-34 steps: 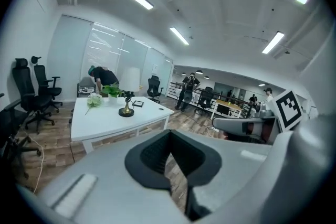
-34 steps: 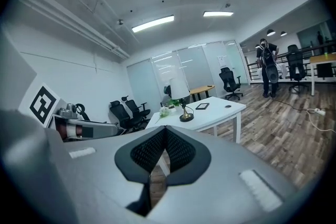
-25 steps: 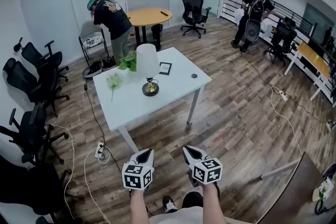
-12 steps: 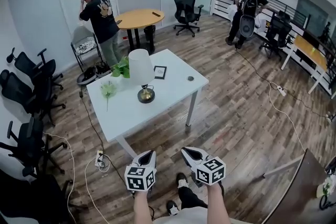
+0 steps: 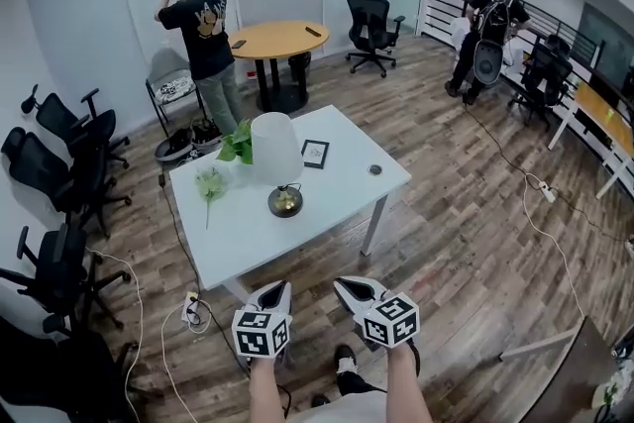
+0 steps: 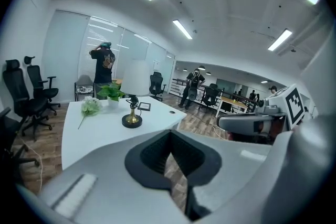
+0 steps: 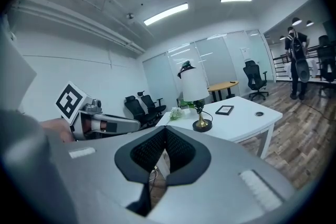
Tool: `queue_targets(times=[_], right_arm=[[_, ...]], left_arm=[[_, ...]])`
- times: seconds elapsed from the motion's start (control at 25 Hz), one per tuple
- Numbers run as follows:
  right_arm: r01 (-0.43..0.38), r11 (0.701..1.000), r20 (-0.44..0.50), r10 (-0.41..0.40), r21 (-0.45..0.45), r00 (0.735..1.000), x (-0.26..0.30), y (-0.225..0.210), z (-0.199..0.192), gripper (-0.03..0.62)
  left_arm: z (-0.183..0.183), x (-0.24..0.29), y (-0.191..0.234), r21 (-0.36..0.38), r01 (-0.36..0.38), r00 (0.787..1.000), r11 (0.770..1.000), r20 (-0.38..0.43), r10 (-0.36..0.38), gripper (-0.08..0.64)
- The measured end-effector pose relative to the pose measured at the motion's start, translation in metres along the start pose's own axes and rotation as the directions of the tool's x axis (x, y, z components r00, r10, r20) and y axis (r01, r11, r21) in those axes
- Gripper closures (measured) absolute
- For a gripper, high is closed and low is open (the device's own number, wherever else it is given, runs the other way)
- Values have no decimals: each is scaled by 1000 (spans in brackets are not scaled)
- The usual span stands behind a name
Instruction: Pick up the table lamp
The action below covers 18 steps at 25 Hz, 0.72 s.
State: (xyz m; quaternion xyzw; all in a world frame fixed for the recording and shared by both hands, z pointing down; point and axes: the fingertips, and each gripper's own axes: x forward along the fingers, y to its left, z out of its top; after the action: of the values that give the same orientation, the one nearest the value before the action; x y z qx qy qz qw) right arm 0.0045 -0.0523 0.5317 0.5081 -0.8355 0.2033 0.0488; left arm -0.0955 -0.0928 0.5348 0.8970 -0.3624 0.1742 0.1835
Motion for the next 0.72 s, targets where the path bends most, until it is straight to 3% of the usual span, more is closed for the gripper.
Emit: queue_targets(times=[0.12, 0.36, 0.72], right_arm=[[-15, 1000, -9, 15, -7, 1000, 16, -17, 12, 569], [-124, 991, -9, 124, -47, 992, 50, -34, 32, 569], [-116, 993, -32, 116, 9, 993, 66, -77, 18, 569]], left_arm=[[15, 15, 6, -2, -16, 1000, 1000, 5, 16, 560], [45, 38, 18, 58, -50, 999, 997, -4, 51, 560], [60, 77, 15, 21, -80, 997, 997, 20, 80, 560]])
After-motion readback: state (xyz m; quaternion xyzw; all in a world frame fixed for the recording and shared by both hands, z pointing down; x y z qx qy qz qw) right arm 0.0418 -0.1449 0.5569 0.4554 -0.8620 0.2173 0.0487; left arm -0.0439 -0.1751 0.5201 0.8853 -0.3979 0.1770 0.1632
